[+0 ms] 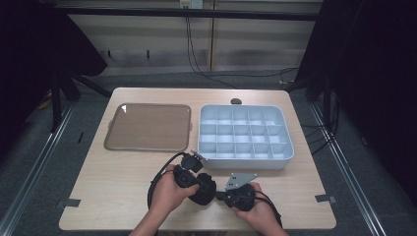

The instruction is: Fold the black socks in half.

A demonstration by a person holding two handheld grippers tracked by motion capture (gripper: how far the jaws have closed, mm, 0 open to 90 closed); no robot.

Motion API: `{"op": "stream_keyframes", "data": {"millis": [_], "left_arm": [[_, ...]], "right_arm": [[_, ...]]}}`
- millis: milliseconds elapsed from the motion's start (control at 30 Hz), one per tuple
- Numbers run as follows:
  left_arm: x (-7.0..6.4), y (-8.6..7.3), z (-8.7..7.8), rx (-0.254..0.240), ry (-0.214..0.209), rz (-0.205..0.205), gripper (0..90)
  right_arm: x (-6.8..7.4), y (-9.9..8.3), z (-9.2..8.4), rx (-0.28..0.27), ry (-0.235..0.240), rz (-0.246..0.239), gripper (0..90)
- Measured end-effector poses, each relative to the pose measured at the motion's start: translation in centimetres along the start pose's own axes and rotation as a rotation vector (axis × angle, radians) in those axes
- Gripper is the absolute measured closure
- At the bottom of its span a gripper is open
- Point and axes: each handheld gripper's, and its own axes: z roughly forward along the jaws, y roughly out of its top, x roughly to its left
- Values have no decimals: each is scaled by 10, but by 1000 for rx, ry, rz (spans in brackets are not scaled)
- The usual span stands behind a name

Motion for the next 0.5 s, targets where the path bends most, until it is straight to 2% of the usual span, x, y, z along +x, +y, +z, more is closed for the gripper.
{"op": "stream_keyframes", "data": {"millis": [167, 267, 500], "left_arm": [[0, 1, 2, 4, -2, 7, 873], [-1, 1, 5, -16, -5, -15, 873], [1, 3, 7, -9, -7, -10, 873]], "right_arm": [[0, 0, 0, 0, 0, 3, 900], [0, 0, 0, -3, 1, 3, 900], [-2, -2, -1, -8, 0, 4, 900]]}}
